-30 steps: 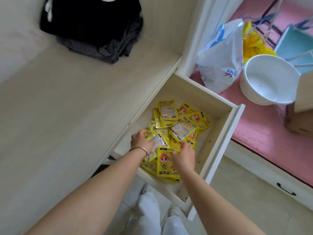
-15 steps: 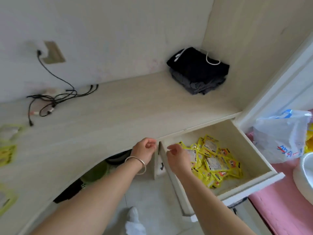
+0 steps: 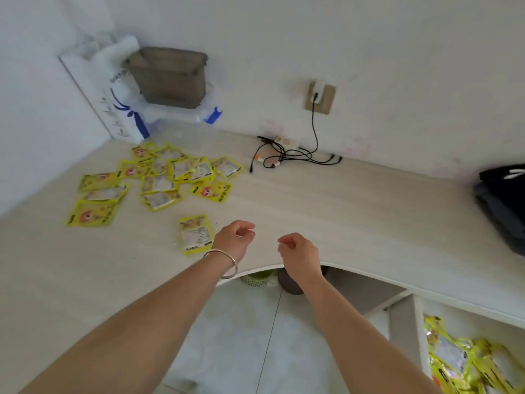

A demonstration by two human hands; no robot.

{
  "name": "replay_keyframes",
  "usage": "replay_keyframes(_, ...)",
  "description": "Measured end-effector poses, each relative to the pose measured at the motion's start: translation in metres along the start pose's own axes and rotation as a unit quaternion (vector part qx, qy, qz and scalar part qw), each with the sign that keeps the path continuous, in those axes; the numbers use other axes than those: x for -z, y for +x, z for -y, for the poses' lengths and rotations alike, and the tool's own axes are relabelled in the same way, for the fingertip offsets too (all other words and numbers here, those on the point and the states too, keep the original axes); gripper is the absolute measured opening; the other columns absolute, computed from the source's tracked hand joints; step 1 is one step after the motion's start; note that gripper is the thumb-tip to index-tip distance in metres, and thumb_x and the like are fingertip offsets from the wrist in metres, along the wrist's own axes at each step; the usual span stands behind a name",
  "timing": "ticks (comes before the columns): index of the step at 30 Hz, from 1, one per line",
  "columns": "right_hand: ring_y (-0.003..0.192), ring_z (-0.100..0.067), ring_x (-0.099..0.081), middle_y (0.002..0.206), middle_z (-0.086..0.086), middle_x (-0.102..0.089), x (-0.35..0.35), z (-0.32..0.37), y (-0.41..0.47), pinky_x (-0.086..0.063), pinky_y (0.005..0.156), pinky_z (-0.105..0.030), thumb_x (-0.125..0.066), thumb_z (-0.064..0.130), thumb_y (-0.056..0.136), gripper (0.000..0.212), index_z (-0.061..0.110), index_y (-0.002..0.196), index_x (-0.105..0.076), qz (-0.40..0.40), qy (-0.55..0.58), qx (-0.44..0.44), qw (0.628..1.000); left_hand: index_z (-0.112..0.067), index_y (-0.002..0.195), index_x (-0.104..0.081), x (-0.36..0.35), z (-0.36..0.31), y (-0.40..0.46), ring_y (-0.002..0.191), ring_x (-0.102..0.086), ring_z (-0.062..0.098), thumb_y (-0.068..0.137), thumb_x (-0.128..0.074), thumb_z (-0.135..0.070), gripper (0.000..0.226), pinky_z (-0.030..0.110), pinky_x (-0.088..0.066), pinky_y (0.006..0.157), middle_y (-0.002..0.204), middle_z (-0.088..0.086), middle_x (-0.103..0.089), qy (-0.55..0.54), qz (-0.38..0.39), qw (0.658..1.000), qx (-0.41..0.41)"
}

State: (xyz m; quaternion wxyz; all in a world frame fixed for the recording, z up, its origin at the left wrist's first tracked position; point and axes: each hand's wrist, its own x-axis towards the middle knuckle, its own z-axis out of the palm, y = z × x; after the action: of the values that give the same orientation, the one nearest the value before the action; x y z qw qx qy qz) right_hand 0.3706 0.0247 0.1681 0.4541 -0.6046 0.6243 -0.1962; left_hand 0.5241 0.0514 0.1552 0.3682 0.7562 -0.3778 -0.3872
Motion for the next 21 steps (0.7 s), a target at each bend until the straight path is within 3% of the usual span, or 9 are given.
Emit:
replay_keyframes(3, 0.081, -0.014, -0.057, 0.098, 0.004, -0.065, -0.047, 0.026, 0.008, -0.04, 0.059, -0.02, -0.05, 0.016, 0.089, 0.024, 0.019, 0.106, -0.065, 0.038, -0.018, 0.014, 0.999, -0.028, 0.095, -0.063, 0.047, 0.026, 0.016, 0.104, -0.064, 0.026, 0.085, -0.059, -0.015, 0.017, 0.044, -0.05, 0.095, 0.107, 0.008, -0.07, -0.024, -0.028, 0.999, 0.026)
replay_keyframes(6, 0.083, -0.014, -0.056, 0.093, 0.006, -0.062, -0.092, 0.047, 0.017, -0.041, 0.066, -0.022, -0.051, 0.016, 0.088, 0.024, 0.019, 0.107, -0.066, 0.064, -0.033, 0.015, 0.997, -0.021, 0.102, -0.067, 0.09, 0.052, 0.033, 0.1, -0.063, 0.027, 0.086, -0.059, -0.013, 0.02, 0.039, -0.05, 0.091, 0.107, 0.008, -0.069, -0.036, -0.043, 0.997, 0.057)
replay_keyframes(10, 0.083, -0.015, -0.056, 0.096, 0.004, -0.06, -0.144, 0.066, 0.034, -0.042, 0.067, -0.023, -0.053, 0.016, 0.087, 0.026, 0.019, 0.11, -0.065, 0.092, -0.066, 0.0, 0.994, -0.022, 0.095, -0.065, 0.141, 0.081, 0.057, 0.1, -0.063, 0.027, 0.085, -0.059, -0.012, 0.016, 0.039, -0.05, 0.088, 0.106, 0.009, -0.07, -0.031, -0.052, 0.996, 0.068)
replay_keyframes(16, 0.117, -0.021, -0.053, 0.127, -0.003, -0.053, -0.196, 0.082, 0.061, -0.045, 0.092, -0.03, -0.056, 0.02, 0.087, 0.035, 0.019, 0.122, -0.056, 0.108, -0.173, -0.011, 0.979, -0.029, 0.091, -0.065, 0.195, 0.112, 0.085, 0.103, -0.062, 0.032, 0.083, -0.058, -0.016, 0.017, 0.042, -0.051, 0.094, 0.097, 0.006, -0.068, -0.035, -0.08, 0.989, 0.123)
replay_keyframes(21, 0.126, -0.024, -0.04, 0.132, -0.004, -0.041, -0.221, 0.095, 0.089, -0.044, 0.095, -0.036, -0.066, 0.035, 0.082, 0.059, 0.022, 0.134, -0.041, 0.117, -0.257, -0.022, 0.959, -0.029, 0.093, -0.064, 0.207, 0.118, 0.116, 0.08, -0.055, 0.021, 0.084, -0.058, -0.018, 0.016, 0.039, -0.049, 0.093, 0.088, 0.0, -0.063, -0.032, -0.1, 0.983, 0.148)
